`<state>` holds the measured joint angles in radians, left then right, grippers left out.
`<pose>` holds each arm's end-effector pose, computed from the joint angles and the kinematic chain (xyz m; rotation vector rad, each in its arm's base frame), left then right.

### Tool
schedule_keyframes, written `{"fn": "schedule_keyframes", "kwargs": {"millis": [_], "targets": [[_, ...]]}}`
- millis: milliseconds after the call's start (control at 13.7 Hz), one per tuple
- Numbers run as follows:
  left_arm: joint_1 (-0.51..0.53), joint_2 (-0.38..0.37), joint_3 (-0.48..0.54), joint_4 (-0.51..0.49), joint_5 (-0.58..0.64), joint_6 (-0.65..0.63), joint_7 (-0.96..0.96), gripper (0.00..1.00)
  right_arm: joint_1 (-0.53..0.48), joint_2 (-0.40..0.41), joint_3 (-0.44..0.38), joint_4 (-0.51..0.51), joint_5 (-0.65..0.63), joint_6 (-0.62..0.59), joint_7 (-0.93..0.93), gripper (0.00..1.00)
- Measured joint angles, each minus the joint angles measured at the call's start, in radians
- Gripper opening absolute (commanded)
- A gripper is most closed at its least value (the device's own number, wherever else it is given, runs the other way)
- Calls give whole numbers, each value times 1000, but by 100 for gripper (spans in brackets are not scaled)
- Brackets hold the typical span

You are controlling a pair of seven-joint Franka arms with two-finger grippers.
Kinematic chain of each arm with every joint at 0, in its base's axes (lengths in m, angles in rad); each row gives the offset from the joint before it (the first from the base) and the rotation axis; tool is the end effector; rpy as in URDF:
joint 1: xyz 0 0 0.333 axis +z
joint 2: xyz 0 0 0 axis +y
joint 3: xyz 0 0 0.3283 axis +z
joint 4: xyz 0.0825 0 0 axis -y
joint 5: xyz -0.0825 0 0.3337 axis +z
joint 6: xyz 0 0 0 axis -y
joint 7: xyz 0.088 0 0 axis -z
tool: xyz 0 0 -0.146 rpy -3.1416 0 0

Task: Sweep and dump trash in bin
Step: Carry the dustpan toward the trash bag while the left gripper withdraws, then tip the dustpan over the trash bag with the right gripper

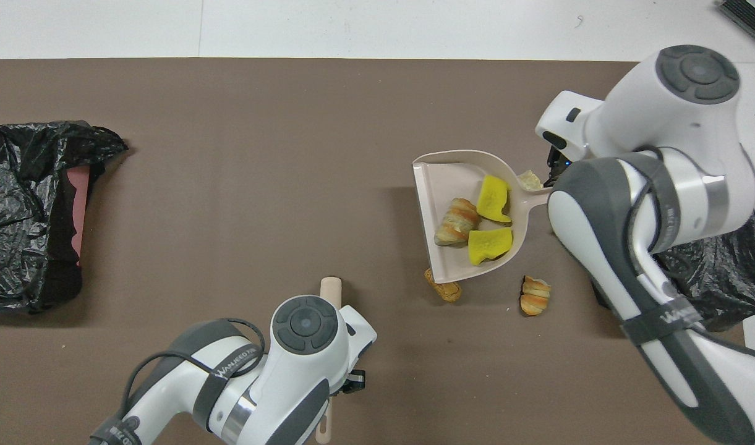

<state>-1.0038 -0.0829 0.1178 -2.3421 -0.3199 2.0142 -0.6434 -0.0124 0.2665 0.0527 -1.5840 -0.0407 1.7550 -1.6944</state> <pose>0.2416 -0.3425 0.3595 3.0539 -0.1071 -0.5718 0.5831 0.0155 0.4616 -1.9868 -2.3618 0.1286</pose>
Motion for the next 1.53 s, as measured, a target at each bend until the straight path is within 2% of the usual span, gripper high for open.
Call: {"fn": "schedule_keyframes", "kwargs": {"millis": [218, 510, 655, 801, 874, 1020, 1238, 1384, 1457, 1529], "targets": [[-42, -17, 0, -65, -19, 58, -60, 0, -139, 0, -6, 6, 0, -1, -158, 0], [-57, -20, 1, -74, -19, 66, -105, 0, -289, -1, -11, 29, -13, -1, -277, 0], [-64, -20, 1, -75, -19, 67, -109, 0, -310, -19, -19, 67, -88, -1, -293, 0], [-65, -20, 1, -76, -19, 67, -108, 9, -323, -46, -24, 73, -173, -4, -293, 0], [-65, -20, 1, -76, -19, 70, -108, 18, -329, -53, -25, 72, -229, -4, -293, 0], [-65, -19, 5, -77, -19, 86, -109, 19, -329, -55, -24, 67, -354, -4, -278, 0], [-65, -19, 8, -86, -19, 101, -101, 22, -322, -64, -22, 33, -502, 8, -160, 0], [-65, -19, 9, -91, -19, 102, -97, 69, -321, -99, -22, -40, -619, 53, -14, 0], [-65, -19, 10, -91, -19, 102, -97, 71, -320, -123, -21, -85, -661, 71, 47, 0], [-65, -19, 12, -91, -19, 103, -97, 81, -309, -146, -20, -126, -704, 78, 97, 0]]}}
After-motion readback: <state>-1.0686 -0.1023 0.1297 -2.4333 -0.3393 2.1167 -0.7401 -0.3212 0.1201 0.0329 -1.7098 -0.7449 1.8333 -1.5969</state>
